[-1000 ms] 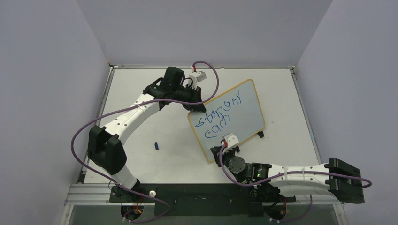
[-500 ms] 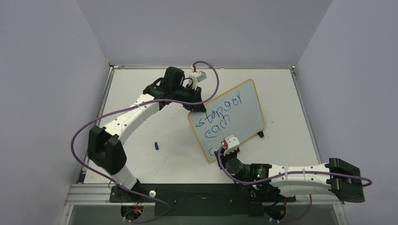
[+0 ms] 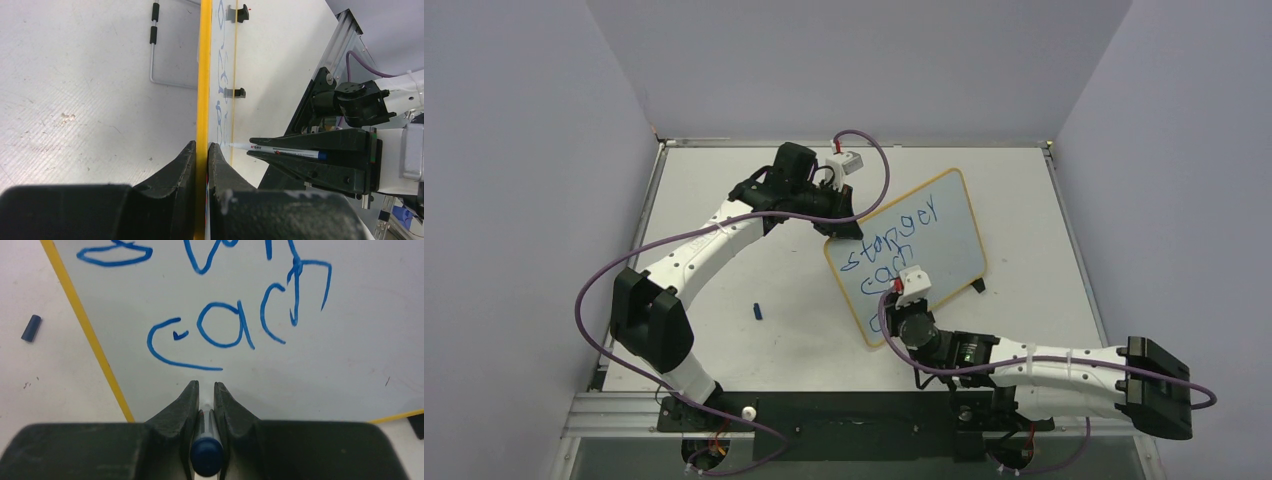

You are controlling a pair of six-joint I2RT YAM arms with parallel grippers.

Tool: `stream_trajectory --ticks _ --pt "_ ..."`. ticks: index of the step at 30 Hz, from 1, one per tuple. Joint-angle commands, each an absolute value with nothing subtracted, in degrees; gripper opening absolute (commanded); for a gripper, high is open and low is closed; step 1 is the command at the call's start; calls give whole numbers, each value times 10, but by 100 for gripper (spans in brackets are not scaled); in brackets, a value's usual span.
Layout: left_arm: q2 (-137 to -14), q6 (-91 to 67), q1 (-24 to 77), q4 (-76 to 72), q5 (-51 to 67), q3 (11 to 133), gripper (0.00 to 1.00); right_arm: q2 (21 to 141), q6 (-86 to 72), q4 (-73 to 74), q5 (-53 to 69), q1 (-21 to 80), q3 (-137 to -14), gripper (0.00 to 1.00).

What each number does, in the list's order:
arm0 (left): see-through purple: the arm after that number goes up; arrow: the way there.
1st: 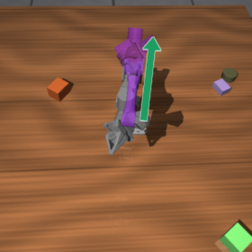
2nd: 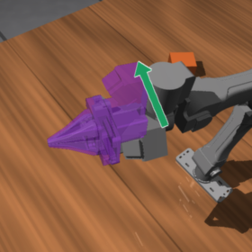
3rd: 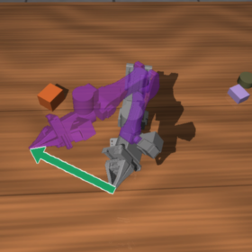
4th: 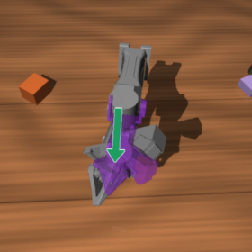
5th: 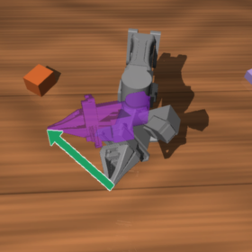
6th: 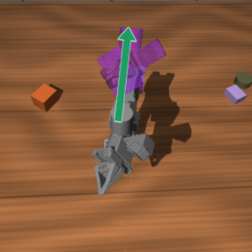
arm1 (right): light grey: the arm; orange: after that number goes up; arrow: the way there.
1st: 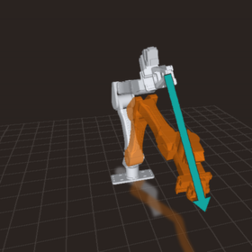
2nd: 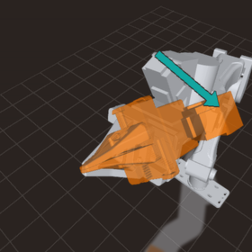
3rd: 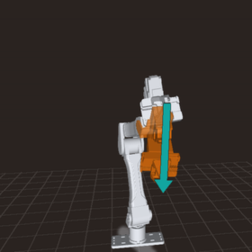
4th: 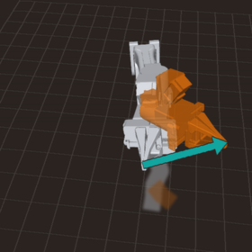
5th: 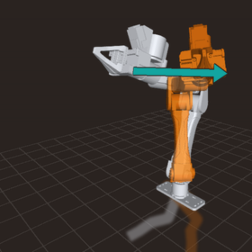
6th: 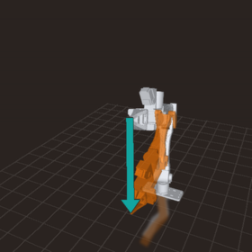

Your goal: Write a sentence on the whiteboard

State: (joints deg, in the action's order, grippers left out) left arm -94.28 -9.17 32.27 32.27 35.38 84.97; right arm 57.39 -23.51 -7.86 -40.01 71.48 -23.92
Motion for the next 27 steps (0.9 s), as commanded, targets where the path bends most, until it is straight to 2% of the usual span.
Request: stream_trajectory --ticks 1,8,27 --pt "-915 -75 324 306 302 845 0 596 -198 -125 -372 682 -286 0" --pt "-916 -76 324 306 301 846 0 594 -193 -124 -353 673 -293 0" --pt "-916 -76 324 304 301 846 0 537 -284 -92 -364 698 -194 0"
